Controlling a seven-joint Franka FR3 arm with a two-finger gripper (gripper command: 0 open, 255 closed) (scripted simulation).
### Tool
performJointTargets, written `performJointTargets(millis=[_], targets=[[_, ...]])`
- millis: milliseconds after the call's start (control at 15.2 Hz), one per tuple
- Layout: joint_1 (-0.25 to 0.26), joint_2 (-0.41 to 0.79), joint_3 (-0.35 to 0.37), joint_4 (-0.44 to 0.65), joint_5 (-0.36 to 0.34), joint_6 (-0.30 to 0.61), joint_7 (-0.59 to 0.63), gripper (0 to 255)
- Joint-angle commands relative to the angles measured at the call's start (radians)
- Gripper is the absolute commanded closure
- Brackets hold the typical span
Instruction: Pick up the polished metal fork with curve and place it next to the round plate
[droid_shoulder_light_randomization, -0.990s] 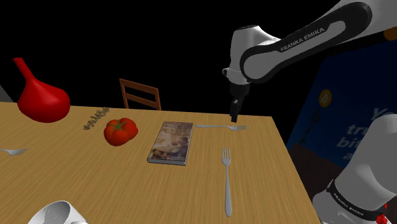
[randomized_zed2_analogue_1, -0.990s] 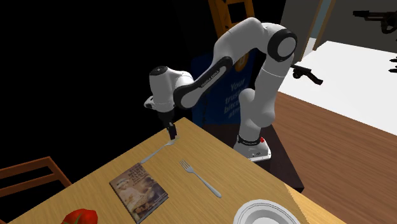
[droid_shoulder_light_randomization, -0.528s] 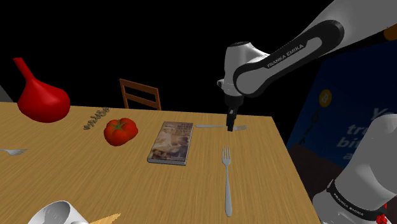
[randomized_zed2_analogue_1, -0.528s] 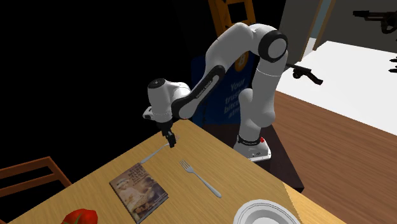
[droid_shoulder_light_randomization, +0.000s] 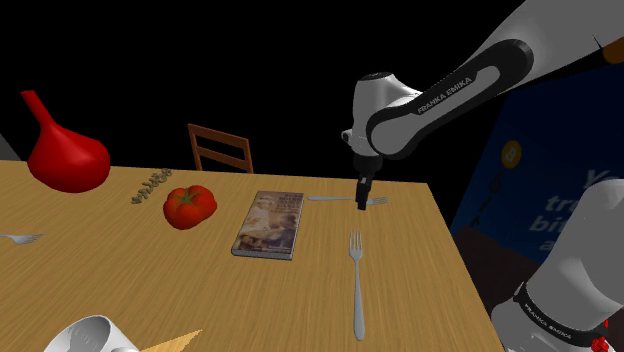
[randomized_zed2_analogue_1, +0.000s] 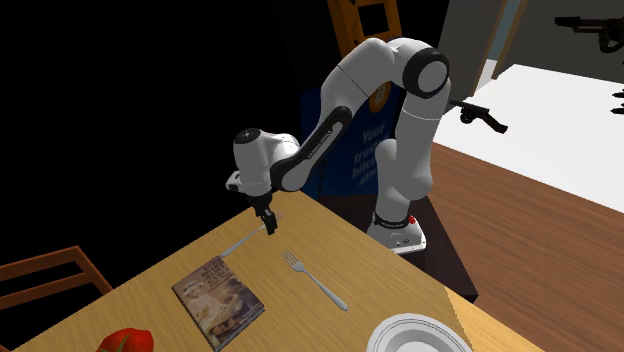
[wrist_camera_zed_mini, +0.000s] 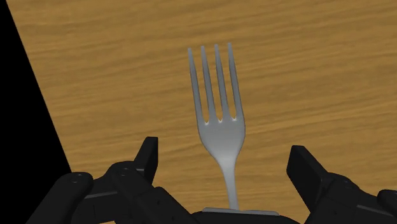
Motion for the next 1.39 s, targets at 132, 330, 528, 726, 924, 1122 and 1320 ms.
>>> performJointTargets(millis=[132,330,528,726,924,1122,1320], targets=[[0.000,0.000,0.000,0.000,0.000,0.000,0.000,255],[0.000,0.000,0.000,0.001,0.000,-0.001,0.000,255],[0.001,0.003,0.001,0.002,0.000,0.000,0.002,255],[0.000,0.000,0.000,0.000,0.000,0.000,0.000,255],[0.000,-0.028,0.000,0.016,0.002,-0.044,-0.002,255],[0.000,-0.054,0.000,0.033,0.004,-0.088,-0.005,255],[0.001,-0.078,0.000,0.053,0.005,-0.131,-0.006,255]])
